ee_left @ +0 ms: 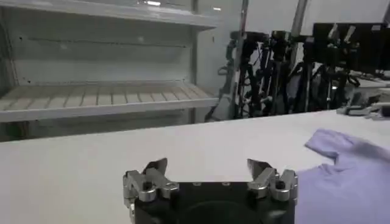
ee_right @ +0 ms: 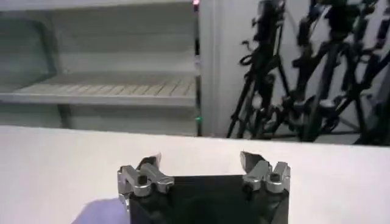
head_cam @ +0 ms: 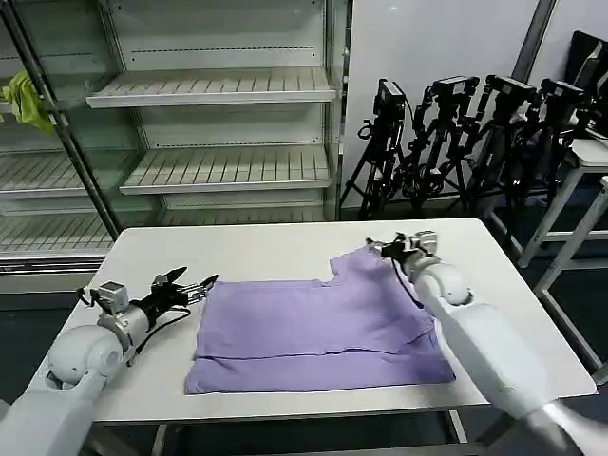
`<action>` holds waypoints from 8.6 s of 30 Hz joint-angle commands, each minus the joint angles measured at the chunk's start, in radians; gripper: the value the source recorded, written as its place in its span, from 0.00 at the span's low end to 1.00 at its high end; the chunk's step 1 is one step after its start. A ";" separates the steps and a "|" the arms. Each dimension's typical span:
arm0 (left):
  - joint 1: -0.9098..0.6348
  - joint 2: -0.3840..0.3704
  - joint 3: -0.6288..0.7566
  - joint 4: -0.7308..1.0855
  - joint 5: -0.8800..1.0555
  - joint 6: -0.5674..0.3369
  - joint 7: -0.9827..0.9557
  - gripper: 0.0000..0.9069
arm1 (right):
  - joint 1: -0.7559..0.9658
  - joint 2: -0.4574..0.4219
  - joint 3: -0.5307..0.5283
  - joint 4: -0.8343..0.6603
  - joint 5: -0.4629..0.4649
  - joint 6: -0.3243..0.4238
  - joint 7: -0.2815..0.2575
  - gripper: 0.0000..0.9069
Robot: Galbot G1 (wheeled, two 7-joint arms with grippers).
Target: Fold and organize the clothes.
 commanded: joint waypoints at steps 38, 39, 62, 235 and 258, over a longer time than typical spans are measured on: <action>-0.054 -0.109 0.090 0.080 0.076 -0.003 0.011 0.92 | 0.013 -0.094 -0.041 0.052 0.025 -0.051 0.017 1.00; -0.058 -0.111 0.092 0.084 0.079 -0.003 0.012 0.93 | 0.011 -0.093 -0.041 0.050 0.024 -0.050 0.017 1.00; -0.105 -0.105 0.105 0.193 0.123 -0.024 0.026 0.92 | -0.017 -0.074 -0.011 0.027 -0.008 -0.032 0.011 1.00; 0.686 -0.097 -0.368 -0.490 0.101 -0.010 -0.019 1.00 | -0.899 -0.595 0.682 0.978 -0.037 0.094 0.051 1.00; 0.640 -0.280 -0.239 -0.420 0.109 0.027 -0.043 1.00 | -0.849 -0.557 0.677 1.072 -0.040 0.116 0.056 1.00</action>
